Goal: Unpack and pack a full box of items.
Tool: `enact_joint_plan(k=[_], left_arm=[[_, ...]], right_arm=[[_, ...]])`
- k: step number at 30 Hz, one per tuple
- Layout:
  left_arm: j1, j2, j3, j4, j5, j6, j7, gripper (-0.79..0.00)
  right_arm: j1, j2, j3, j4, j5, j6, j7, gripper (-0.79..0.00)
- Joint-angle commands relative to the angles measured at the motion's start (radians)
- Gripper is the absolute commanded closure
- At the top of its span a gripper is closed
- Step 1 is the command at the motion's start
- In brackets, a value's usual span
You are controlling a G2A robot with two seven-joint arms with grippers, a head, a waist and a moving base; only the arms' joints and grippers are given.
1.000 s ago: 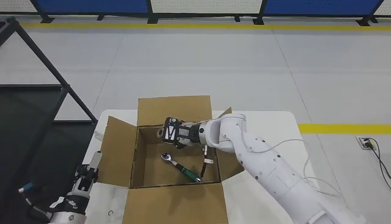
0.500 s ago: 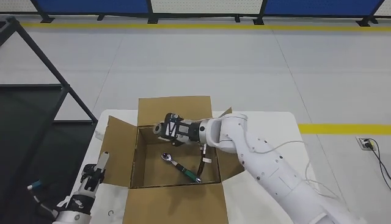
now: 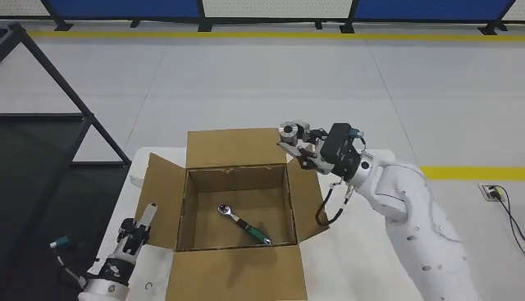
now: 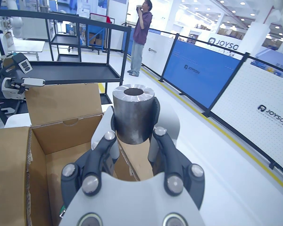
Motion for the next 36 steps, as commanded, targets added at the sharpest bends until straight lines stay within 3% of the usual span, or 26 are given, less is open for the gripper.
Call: enact_joint_plan(k=[1,8,14,20,25,36], left_arm=[[-0.006,0.001,-0.001,-0.001,0.002,0.003,-0.004,-0.785],[-0.018,0.004,-0.014,-0.016,0.003,0.015,-0.007,-0.785],[-0.019,0.005,-0.011,-0.029,0.016,0.023,-0.005,-0.785],[-0.021,0.006,-0.006,-0.033,0.027,0.030,0.001,-0.785],[-0.017,0.007,-0.007,-0.037,0.025,0.039,0.010,-0.785],[-0.011,0.008,0.008,-0.048,0.038,0.035,0.004,-0.785]], right_arm=[[-0.085,0.017,0.090,-0.081,0.018,-0.003,0.035,0.000],[-0.277,0.055,0.272,-0.195,0.024,-0.005,0.111,0.000],[-0.379,0.075,0.354,-0.146,0.029,-0.028,0.131,0.000],[-0.410,0.086,0.371,-0.011,0.065,-0.035,0.152,0.000],[-0.378,0.093,0.344,0.146,0.088,-0.034,0.250,0.000],[-0.378,0.093,0.344,0.146,0.088,-0.034,0.250,0.000]])
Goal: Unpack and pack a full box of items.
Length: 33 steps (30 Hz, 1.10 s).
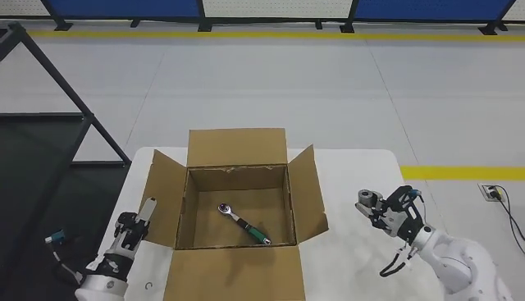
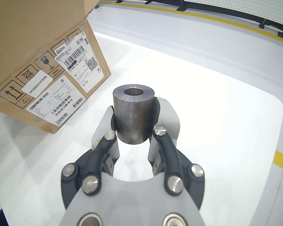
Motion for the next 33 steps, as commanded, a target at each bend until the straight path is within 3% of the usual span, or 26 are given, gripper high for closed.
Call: enact_joint_plan(k=[1,9,18,33], left_arm=[[0.001,0.000,0.003,-0.001,0.001,-0.002,0.000,-0.785],[0.012,0.000,0.002,0.000,-0.015,-0.007,0.010,-0.785],[-0.004,0.002,0.015,0.009,-0.011,-0.009,0.003,-0.785],[-0.005,0.004,0.016,0.019,-0.009,-0.001,0.016,-0.785]], right_arm=[[0.000,0.000,0.000,0.000,0.000,0.000,0.000,0.000],[-0.014,0.001,-0.005,0.014,0.008,0.001,-0.003,0.000],[0.003,0.020,-0.004,0.179,-0.018,-0.045,-0.040,0.000],[0.088,0.031,-0.095,0.384,-0.172,-0.058,-0.244,0.000]])
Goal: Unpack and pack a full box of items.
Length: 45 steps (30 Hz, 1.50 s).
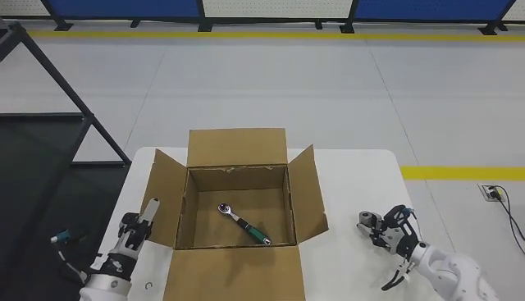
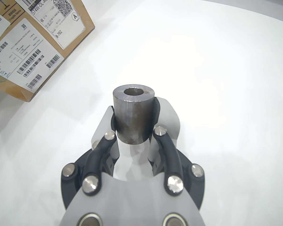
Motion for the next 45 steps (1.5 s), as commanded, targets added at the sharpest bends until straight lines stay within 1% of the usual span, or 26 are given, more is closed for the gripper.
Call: enact_joint_plan(k=[1,6,8,10,12,15,22,25,36,45], left_arm=[[0.001,0.000,0.000,-0.001,0.002,0.001,0.002,-0.785],[0.002,0.001,0.000,-0.003,0.003,0.004,0.005,-0.785],[0.003,0.001,-0.001,-0.003,0.002,0.004,0.007,-0.785],[0.004,0.001,-0.001,-0.004,0.003,0.006,0.007,-0.785],[0.004,0.001,-0.001,-0.004,0.004,0.007,0.007,-0.785],[0.003,0.002,0.001,-0.003,0.005,0.006,0.006,-0.785],[-0.001,0.002,0.004,-0.001,0.001,0.006,0.006,-0.785],[-0.001,0.002,0.004,-0.001,0.000,0.009,0.005,-0.785],[-0.008,0.003,0.010,0.003,-0.001,0.011,0.007,-0.785],[-0.011,0.004,0.013,0.005,0.000,0.015,0.011,-0.785]], right_arm=[[0.013,0.001,-0.010,0.025,-0.014,0.002,-0.021,0.000],[0.036,0.004,-0.031,0.074,-0.028,0.007,-0.059,0.000],[0.042,0.005,-0.037,0.088,-0.031,0.007,-0.071,-0.120],[0.049,0.007,-0.043,0.099,-0.036,0.004,-0.079,-0.271],[0.053,0.009,-0.047,0.107,-0.040,-0.002,-0.088,-0.336],[0.055,0.013,-0.050,0.109,-0.045,-0.007,-0.102,-0.348],[0.048,0.022,-0.057,0.090,-0.052,-0.006,-0.127,-0.336],[0.043,0.027,-0.058,0.079,-0.056,0.002,-0.130,-0.345],[0.005,0.044,-0.049,0.015,-0.054,0.009,-0.139,-0.339],[-0.019,0.052,-0.051,-0.027,-0.035,0.019,-0.128,-0.354]])
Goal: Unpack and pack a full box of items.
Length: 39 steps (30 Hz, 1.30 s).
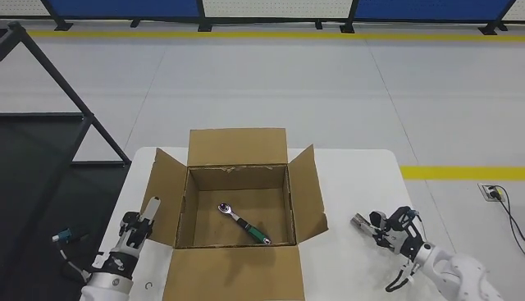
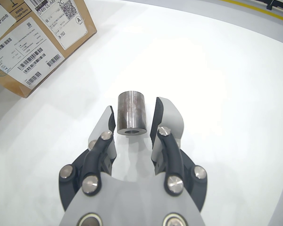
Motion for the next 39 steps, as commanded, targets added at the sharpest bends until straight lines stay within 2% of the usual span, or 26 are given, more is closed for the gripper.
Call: enact_joint_plan(k=[1,16,39], left_arm=[[0.000,0.000,0.000,0.000,-0.001,0.001,0.002,-0.785],[-0.011,0.002,-0.013,0.007,-0.011,0.003,-0.001,-0.785],[-0.025,0.005,-0.008,0.026,-0.015,0.004,-0.008,-0.785]], right_arm=[[-0.001,0.001,-0.001,-0.005,0.006,0.002,0.002,-0.354],[-0.005,0.011,-0.039,-0.042,0.003,-0.020,0.047,-0.351],[-0.015,0.025,-0.069,-0.085,0.023,0.008,0.073,-0.363]])
